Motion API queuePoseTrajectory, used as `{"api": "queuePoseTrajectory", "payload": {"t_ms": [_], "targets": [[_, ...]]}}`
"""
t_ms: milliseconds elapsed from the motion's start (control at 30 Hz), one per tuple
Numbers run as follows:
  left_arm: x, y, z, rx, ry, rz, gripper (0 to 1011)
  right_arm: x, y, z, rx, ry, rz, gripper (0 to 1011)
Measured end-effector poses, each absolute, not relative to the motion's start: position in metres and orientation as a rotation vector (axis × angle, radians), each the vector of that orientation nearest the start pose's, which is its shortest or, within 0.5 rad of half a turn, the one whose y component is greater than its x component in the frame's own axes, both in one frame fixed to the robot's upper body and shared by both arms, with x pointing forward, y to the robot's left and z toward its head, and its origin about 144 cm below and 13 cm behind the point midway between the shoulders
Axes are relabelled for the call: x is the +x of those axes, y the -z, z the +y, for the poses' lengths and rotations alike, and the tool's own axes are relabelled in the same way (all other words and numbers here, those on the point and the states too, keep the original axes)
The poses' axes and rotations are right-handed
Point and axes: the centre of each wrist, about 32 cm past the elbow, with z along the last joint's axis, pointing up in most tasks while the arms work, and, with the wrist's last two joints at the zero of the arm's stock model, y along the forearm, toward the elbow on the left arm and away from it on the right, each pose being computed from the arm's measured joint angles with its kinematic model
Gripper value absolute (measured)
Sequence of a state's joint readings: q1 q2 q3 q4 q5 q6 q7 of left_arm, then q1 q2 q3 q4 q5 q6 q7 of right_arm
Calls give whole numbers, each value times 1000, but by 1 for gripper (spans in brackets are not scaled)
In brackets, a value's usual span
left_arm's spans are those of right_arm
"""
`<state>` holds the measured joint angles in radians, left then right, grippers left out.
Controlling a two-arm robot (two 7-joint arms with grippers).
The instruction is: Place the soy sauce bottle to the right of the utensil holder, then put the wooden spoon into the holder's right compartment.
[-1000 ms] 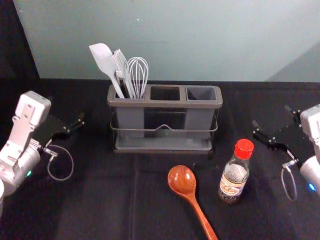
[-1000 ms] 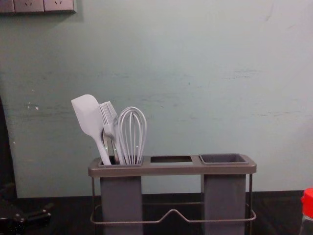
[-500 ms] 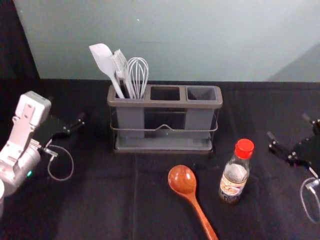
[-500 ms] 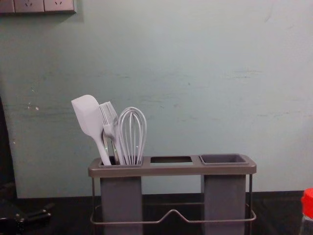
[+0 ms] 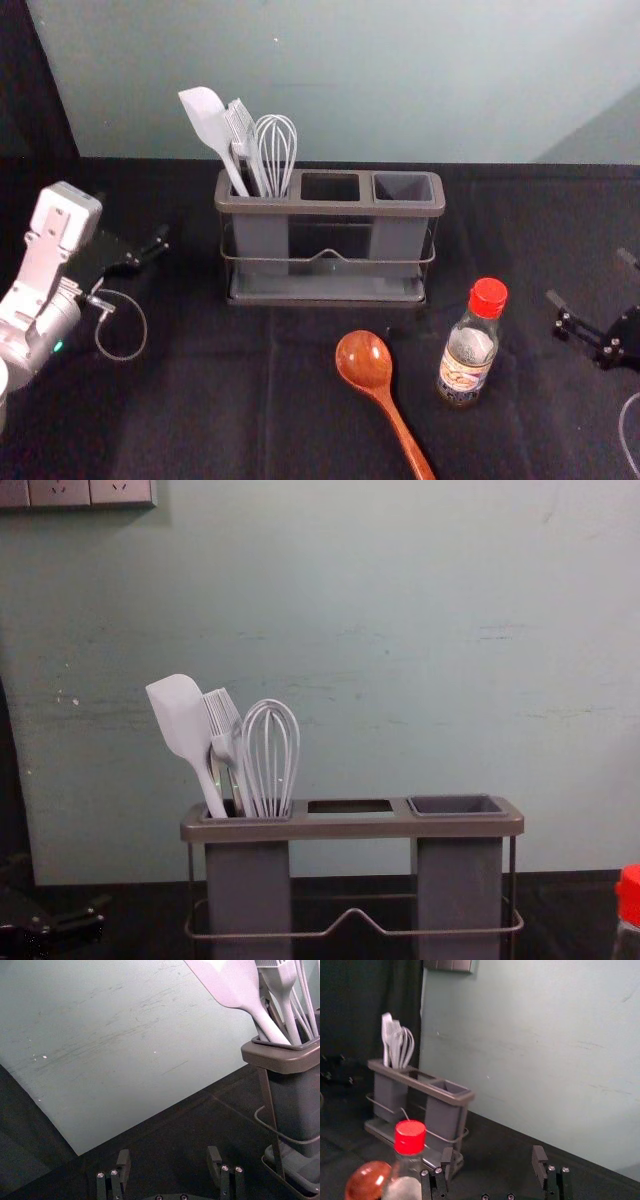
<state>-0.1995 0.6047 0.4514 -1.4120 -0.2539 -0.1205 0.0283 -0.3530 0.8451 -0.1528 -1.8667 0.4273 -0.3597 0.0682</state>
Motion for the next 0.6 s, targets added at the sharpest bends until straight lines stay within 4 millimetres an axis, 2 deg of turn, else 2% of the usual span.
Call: {"api": "queuePoseTrajectory", "payload": {"t_ms": [300, 600], "targets": [[489, -1140, 310, 305, -1248, -285, 1005, 360, -1173, -341, 62, 1029, -232, 1002], [489, -1140, 310, 304, -1248, -285, 1005, 369, -1173, -323, 136, 953, -184, 1002]]}}
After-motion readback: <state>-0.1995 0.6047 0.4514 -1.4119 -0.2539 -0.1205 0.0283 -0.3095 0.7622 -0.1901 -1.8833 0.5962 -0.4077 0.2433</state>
